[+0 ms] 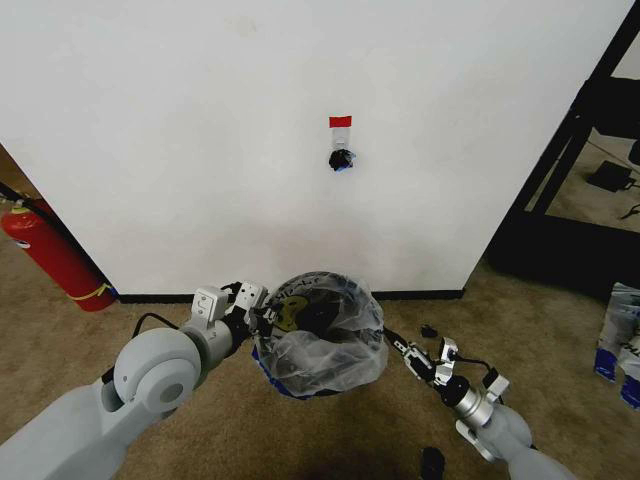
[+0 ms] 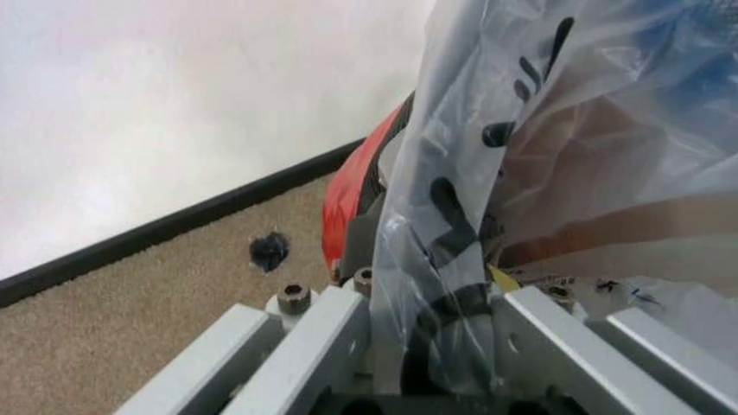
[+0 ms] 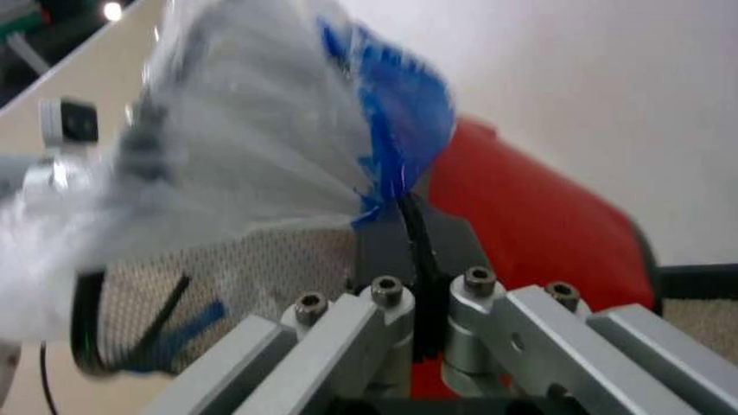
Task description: Pick up the garbage bag from the wall and place it over the trash bin.
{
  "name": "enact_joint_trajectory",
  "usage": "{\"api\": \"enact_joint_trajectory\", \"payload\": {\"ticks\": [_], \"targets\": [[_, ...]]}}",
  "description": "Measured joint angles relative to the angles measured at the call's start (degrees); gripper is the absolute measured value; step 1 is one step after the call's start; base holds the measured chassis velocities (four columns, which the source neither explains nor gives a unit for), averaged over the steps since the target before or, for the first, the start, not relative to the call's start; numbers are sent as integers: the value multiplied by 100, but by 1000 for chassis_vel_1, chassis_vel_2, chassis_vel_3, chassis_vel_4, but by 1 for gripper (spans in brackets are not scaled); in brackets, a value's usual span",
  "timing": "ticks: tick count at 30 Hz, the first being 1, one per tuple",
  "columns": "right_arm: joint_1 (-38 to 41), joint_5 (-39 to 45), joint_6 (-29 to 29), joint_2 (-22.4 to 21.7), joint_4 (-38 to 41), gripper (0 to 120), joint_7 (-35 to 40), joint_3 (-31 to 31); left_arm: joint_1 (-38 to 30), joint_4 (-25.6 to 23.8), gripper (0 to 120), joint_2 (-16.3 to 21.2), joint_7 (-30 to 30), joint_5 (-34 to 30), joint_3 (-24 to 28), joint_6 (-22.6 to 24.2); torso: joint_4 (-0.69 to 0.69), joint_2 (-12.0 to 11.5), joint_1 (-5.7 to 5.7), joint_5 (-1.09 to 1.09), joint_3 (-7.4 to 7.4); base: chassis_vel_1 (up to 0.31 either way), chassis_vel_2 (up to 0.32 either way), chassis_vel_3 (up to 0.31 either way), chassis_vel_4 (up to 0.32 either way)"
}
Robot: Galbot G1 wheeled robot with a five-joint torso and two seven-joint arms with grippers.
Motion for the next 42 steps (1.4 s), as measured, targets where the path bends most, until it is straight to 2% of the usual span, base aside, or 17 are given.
{"api": "enact_joint_trajectory", "payload": {"ticks": [9, 14, 16, 22, 24, 25, 29, 33, 37, 39, 42], "targets": [[62, -427, 445, 55, -121, 0, 237, -69, -93, -30, 0, -146, -92, -133, 27, 1, 0, 0, 0, 0, 0, 0, 0, 0, 0], [-29, -43, 953, 87, 134, 0, 979, -156, -111, 30, 0, -198, -107, -140, 23, 0, -1, 0, 0, 0, 0, 0, 0, 0, 0], [-38, 13, 985, 90, 157, 0, 1009, -157, -112, 55, 0, -201, -109, -138, 23, 0, -1, 0, 0, 0, 0, 0, 0, 0, 0], [-272, 304, 1027, -52, 405, 25, 962, -94, -144, 573, 0, -280, -332, -32, 34, -326, -1, 0, 0, -2, 0, 0, 0, 0, 0], [-322, 281, 1001, -92, 479, 28, 1037, -89, -160, 672, 0, -321, -444, -39, 33, -398, -2, 0, 0, -1, 0, 0, 0, 0, 0], [-395, 206, 977, -135, 599, 35, 1251, -88, -185, 783, 0, -380, -571, -69, 16, -470, 0, 0, 0, -1, 0, 0, 0, 0, 0], [-783, 297, 811, -253, 1119, 50, 1534, -258, -311, 1063, 0, -560, -861, -268, -92, -600, -1, 0, 0, -2, 0, 0, 0, 0, 0], [-932, 148, 774, -229, 1241, 60, 1386, -435, -333, 1101, 0, -617, -939, -385, -136, -624, -2, 0, 0, -2, 0, 0, 0, 0, 0], [-941, 10, 734, -34, 1341, 80, 1185, -784, -354, 1063, 0, -683, -963, -470, -111, -625, 0, 0, 0, -1, 0, 0, 0, 0, 0], [-914, 2, 756, 3, 1342, 84, 1210, -844, -353, 1044, 0, -694, -963, -474, -105, -621, 0, 0, 0, -1, 0, 0, 0, 0, 0], [-762, -119, 960, 164, 1195, 96, 1328, -1102, -302, 904, 0, -733, -960, -480, -92, -595, 0, 1, 0, -1, 0, 0, 0, 0, 0]]}}
